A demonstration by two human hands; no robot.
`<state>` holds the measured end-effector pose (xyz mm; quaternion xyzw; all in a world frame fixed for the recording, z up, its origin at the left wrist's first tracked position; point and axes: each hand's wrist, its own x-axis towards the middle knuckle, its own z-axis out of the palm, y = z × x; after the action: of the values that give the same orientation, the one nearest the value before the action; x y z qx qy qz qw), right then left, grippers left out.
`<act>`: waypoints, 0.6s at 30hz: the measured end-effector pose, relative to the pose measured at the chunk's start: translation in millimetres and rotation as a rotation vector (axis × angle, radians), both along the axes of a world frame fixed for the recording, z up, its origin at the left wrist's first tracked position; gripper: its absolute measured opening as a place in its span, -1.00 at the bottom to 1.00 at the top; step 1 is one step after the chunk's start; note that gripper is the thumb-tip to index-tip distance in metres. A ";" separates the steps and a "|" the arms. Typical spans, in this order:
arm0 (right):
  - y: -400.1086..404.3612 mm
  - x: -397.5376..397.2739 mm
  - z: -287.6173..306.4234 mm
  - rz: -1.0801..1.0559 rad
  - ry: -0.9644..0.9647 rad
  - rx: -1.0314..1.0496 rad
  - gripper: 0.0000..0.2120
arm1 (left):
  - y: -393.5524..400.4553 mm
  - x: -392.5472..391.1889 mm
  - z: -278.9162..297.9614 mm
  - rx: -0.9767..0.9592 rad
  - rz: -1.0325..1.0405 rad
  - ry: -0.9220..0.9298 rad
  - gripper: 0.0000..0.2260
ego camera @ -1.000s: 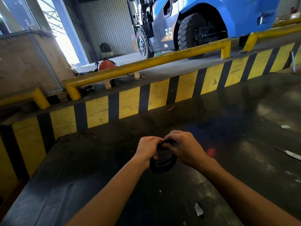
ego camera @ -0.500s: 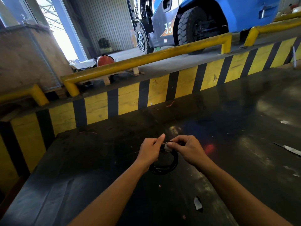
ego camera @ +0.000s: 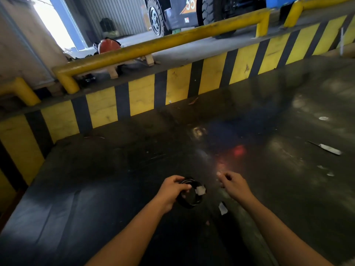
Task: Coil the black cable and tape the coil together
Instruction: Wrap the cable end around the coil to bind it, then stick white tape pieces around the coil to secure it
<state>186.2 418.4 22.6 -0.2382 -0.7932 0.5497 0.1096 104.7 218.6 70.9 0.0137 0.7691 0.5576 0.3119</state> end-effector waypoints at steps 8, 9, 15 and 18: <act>-2.1 40.9 -74.8 0.204 -0.375 0.307 -0.74 | -15.0 7.0 -16.1 0.141 0.019 -0.030 -0.66; -3.3 40.3 -75.4 0.203 -0.381 0.311 -0.71 | -14.7 7.0 -16.4 0.145 0.012 -0.023 -0.66; -4.3 31.4 -64.6 0.167 -0.388 0.264 -0.66 | -10.7 6.6 -13.4 0.161 -0.004 0.031 -0.70; -0.1 12.8 -34.0 0.064 -0.254 -0.020 -0.85 | -7.4 2.3 -4.9 0.158 0.008 0.075 -0.74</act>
<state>199.1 418.3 -11.4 -0.2814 -0.8025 0.5261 -0.0115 107.0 211.2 66.0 0.0562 0.7340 0.6169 0.2786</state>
